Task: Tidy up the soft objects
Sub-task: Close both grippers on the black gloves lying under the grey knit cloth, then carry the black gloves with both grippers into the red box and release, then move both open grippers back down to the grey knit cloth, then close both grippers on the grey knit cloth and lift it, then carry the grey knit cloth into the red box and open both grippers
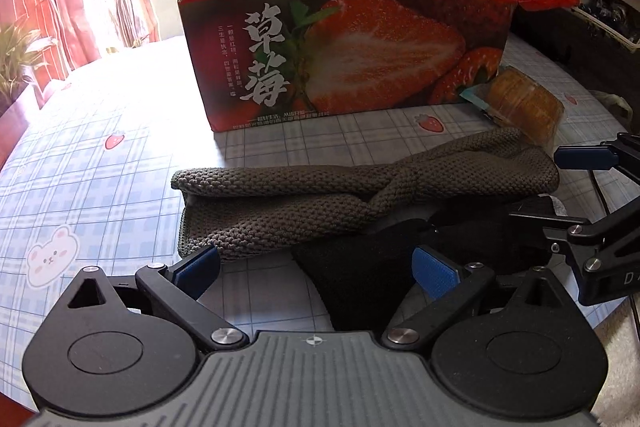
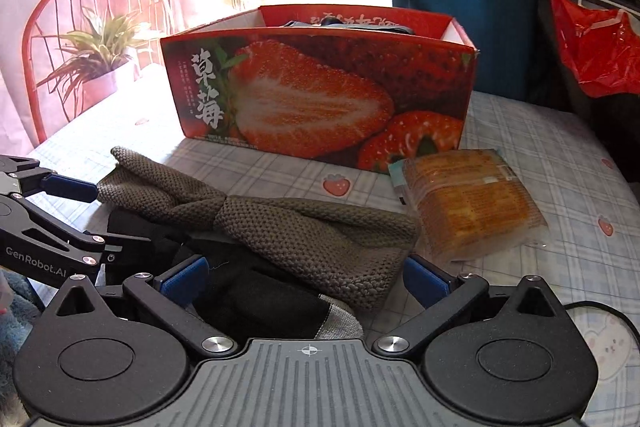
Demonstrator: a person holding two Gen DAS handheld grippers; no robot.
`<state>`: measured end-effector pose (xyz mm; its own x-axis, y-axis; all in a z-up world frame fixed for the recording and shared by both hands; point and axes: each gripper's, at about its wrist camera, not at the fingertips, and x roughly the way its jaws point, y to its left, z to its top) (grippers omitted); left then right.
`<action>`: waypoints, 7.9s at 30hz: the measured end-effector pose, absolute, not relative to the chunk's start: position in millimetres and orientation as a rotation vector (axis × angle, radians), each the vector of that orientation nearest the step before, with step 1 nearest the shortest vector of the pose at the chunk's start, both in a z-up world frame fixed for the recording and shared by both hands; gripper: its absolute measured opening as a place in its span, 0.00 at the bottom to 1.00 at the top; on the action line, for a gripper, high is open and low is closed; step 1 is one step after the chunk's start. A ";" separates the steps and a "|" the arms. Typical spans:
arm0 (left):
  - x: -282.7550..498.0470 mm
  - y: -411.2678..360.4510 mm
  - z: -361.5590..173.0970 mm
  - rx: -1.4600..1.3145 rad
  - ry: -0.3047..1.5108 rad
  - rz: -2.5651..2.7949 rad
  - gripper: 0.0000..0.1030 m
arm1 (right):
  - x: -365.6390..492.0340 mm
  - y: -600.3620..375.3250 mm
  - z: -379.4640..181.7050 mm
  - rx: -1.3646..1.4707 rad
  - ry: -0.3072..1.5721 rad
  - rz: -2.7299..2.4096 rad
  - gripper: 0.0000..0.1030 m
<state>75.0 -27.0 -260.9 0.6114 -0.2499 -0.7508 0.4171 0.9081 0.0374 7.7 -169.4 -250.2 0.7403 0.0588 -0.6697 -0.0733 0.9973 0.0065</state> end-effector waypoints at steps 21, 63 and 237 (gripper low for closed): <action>81.6 -22.6 -281.1 0.233 0.904 -0.390 1.00 | 14.3 -164.8 -272.6 -0.052 0.866 0.025 1.00; 71.9 -4.8 -272.1 -0.007 0.846 -0.570 0.21 | 8.2 -154.4 -260.8 -0.030 0.787 0.158 0.56; 101.6 -6.1 -137.1 0.019 0.316 -0.468 0.22 | 39.3 -184.2 -135.9 -0.052 0.274 0.174 0.13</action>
